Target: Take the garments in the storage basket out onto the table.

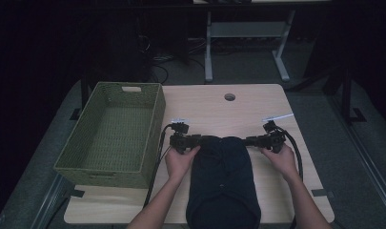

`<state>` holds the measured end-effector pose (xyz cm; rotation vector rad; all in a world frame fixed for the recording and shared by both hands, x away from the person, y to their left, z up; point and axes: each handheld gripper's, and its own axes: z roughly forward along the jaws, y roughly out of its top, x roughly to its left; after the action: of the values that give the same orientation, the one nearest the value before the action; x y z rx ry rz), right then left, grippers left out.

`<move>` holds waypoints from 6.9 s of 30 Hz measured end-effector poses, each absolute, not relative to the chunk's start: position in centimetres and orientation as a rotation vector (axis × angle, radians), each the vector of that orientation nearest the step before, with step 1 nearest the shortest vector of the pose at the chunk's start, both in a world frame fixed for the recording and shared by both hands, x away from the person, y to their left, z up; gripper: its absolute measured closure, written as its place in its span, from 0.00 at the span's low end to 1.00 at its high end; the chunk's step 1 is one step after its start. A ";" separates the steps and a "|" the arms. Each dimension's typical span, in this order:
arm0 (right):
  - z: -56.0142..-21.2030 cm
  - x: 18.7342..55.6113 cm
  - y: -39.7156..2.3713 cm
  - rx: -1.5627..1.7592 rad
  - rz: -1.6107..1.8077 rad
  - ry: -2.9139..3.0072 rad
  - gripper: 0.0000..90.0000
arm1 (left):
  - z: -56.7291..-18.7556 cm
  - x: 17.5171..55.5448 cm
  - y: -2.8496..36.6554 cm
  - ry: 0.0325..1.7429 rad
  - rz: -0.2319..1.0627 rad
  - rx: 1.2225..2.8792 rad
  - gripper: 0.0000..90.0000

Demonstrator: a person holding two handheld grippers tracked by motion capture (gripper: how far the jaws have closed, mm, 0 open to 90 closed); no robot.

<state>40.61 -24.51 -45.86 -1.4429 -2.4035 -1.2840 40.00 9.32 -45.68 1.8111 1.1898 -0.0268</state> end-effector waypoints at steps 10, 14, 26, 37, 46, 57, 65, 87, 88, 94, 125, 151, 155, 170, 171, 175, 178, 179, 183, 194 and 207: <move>-46.3 41.3 -23.5 -1.435 -1.233 -2.398 0.71 | -46.7 40.4 9.7 1.248 -0.040 1.829 0.59; -46.5 41.4 -23.3 -1.443 -1.211 -2.391 0.71 | -46.9 40.5 9.7 1.261 -0.051 1.826 0.59; -47.1 41.6 -23.3 -1.458 -1.201 -2.356 0.78 | -47.7 40.9 9.3 1.281 -0.090 1.824 0.71; -46.9 41.6 -23.2 -1.435 -1.192 -2.360 0.88 | -47.4 40.8 9.4 1.259 -0.095 1.828 0.89; -46.0 41.4 -23.4 -1.421 -1.221 -2.348 0.90 | -47.1 40.8 9.4 1.237 -0.090 1.829 0.91; -44.7 41.8 -24.3 -1.438 -1.286 -2.298 0.90 | -43.9 41.6 8.7 1.173 -0.021 1.803 0.91; -41.7 43.0 -24.6 -1.432 -1.360 -2.305 0.90 | -40.6 43.1 8.9 1.128 0.014 1.786 0.91; -36.9 41.3 -24.0 -1.340 -1.505 -2.370 0.89 | -37.3 41.0 10.4 1.008 0.079 1.743 0.90; -37.0 41.2 -24.0 -1.336 -1.508 -2.373 0.89 | -37.3 41.0 10.4 1.008 0.079 1.743 0.90; -37.4 40.0 -23.5 -1.307 -1.511 -2.389 0.89 | -38.0 39.5 10.8 0.988 0.098 1.741 0.90; -38.3 36.6 -22.9 -1.170 -1.507 -2.430 0.87 | -39.2 35.1 12.2 0.904 0.123 1.762 0.89; -40.9 29.7 -22.3 -0.999 -1.386 -2.463 0.88 | -42.1 27.9 13.4 0.826 -0.021 1.875 0.89; -41.9 28.5 -22.0 -0.978 -1.356 -2.453 0.88 | -42.9 27.0 13.8 0.823 -0.042 1.899 0.89; -41.3 29.5 -21.9 -1.014 -1.405 -2.386 0.88 | -44.1 25.9 14.1 0.767 -0.097 1.950 0.89; -41.4 29.5 -21.6 -1.003 -1.383 -2.396 0.89 | -44.1 25.9 14.1 0.766 -0.103 1.948 0.89; -42.4 29.3 -20.1 -0.950 -1.302 -2.410 0.94 | -43.7 25.7 14.4 0.757 -0.154 1.922 0.85; -42.9 29.0 -19.6 -0.933 -1.264 -2.419 0.96 | -43.0 25.5 14.6 0.751 -0.189 1.895 0.80; -43.1 28.8 -19.4 -0.927 -1.266 -2.411 0.96 | -42.7 25.4 14.5 0.745 -0.188 1.894 0.80; -43.3 28.4 -19.0 -0.898 -1.237 -2.431 0.96 | -41.8 25.1 14.4 0.726 -0.186 1.883 0.79; -44.5 26.8 -17.7 -0.847 -1.148 -2.462 0.95 | -42.4 24.8 12.9 0.716 -0.221 1.939 0.79; -45.5 25.8 -17.4 -0.812 -1.167 -2.474 0.88 | -45.6 24.3 11.5 0.746 -0.242 2.105 0.76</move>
<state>25.80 -17.41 -45.55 -0.8116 -2.4738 -1.1673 24.32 11.46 -45.60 2.1050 0.7455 -0.2423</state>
